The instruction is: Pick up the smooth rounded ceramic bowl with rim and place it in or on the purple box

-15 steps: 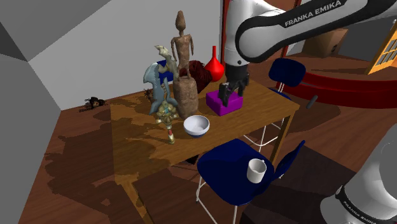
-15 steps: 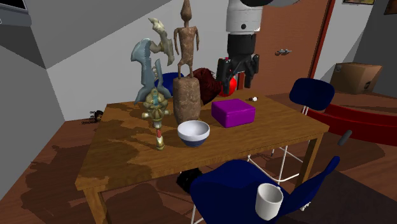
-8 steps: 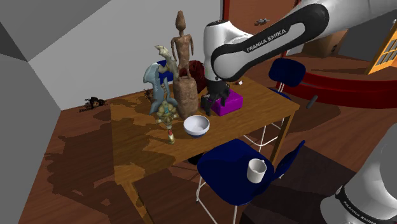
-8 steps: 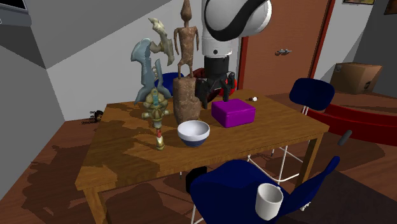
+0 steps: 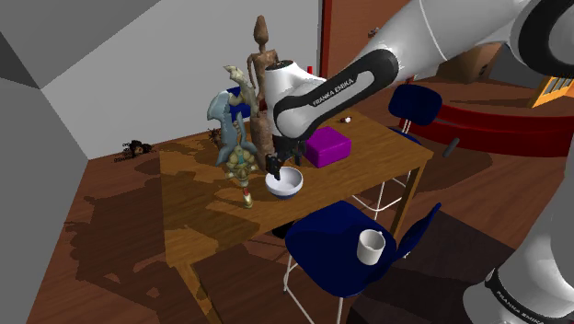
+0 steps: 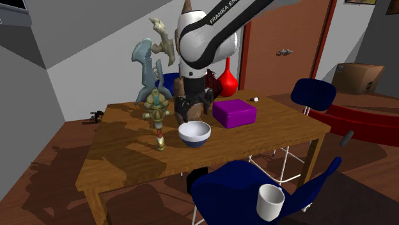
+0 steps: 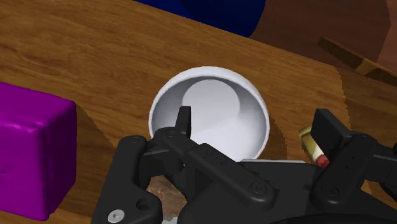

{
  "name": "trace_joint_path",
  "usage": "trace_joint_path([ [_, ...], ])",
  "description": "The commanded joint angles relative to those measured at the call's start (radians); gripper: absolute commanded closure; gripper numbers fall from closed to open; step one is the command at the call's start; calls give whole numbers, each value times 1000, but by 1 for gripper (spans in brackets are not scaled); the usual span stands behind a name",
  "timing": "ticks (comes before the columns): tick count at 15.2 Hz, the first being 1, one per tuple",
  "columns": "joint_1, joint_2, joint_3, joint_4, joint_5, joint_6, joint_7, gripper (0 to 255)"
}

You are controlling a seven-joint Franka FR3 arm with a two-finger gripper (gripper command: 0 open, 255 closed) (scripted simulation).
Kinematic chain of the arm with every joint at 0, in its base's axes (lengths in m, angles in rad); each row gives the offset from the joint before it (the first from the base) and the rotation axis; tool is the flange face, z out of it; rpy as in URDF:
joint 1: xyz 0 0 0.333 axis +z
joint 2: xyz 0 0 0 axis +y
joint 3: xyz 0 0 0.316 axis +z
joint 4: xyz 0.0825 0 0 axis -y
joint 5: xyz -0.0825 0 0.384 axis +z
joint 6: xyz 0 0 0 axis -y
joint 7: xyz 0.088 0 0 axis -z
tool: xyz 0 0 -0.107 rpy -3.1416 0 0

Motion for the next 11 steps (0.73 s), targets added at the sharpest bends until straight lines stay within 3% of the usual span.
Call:
trace_joint_path([
  [1, 17, 92, -2, 88, -19, 1, 19, 0],
  [6, 53, 274, -11, 276, -48, -13, 43, 0],
  [11, 55, 312, -18, 268, -56, 34, 48, 0],
])
